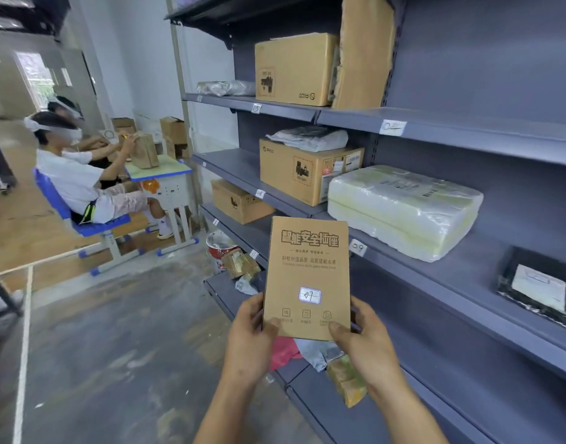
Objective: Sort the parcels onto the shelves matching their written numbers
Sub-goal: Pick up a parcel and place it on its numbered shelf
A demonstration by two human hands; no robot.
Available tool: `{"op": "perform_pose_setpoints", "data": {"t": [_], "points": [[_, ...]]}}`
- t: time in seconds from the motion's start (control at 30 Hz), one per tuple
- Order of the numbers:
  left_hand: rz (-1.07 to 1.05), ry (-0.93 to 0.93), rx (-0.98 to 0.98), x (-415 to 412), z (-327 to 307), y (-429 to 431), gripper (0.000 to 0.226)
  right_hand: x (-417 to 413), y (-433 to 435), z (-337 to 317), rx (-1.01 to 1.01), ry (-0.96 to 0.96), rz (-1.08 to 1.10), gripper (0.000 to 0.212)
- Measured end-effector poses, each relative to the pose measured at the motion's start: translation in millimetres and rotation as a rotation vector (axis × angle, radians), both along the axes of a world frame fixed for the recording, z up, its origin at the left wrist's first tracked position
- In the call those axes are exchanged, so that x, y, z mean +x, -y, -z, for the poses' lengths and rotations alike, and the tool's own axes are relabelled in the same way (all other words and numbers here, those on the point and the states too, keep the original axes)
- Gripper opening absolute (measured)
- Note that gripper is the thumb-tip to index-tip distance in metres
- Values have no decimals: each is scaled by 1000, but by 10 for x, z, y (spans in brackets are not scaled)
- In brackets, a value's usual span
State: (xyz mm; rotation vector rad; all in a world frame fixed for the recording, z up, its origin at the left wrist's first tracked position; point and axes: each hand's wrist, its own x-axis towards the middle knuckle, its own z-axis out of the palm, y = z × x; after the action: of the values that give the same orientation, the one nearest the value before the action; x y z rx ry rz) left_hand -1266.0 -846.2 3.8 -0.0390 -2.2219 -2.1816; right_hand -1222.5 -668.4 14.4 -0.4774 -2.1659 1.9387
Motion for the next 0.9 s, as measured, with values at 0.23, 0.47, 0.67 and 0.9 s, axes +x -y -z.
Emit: {"op": "perform_pose_setpoints", "data": {"t": [0.23, 0.47, 0.67, 0.9], "points": [[-43, -21, -15, -888, 102, 305, 46, -1037, 264, 109, -19, -12, -59, 49], [-113, -46, -24, -1966, 17, 500, 49, -2169, 459, -13, -34, -40, -111, 47], [-131, -45, -5, -2630, -37, 689, 51, -2923, 630, -72, 24, -49, -143, 48], [-95, -55, 13, -3345, -22, 1077, 51, -3640, 1009, 30, 30, -24, -105, 48]]}}
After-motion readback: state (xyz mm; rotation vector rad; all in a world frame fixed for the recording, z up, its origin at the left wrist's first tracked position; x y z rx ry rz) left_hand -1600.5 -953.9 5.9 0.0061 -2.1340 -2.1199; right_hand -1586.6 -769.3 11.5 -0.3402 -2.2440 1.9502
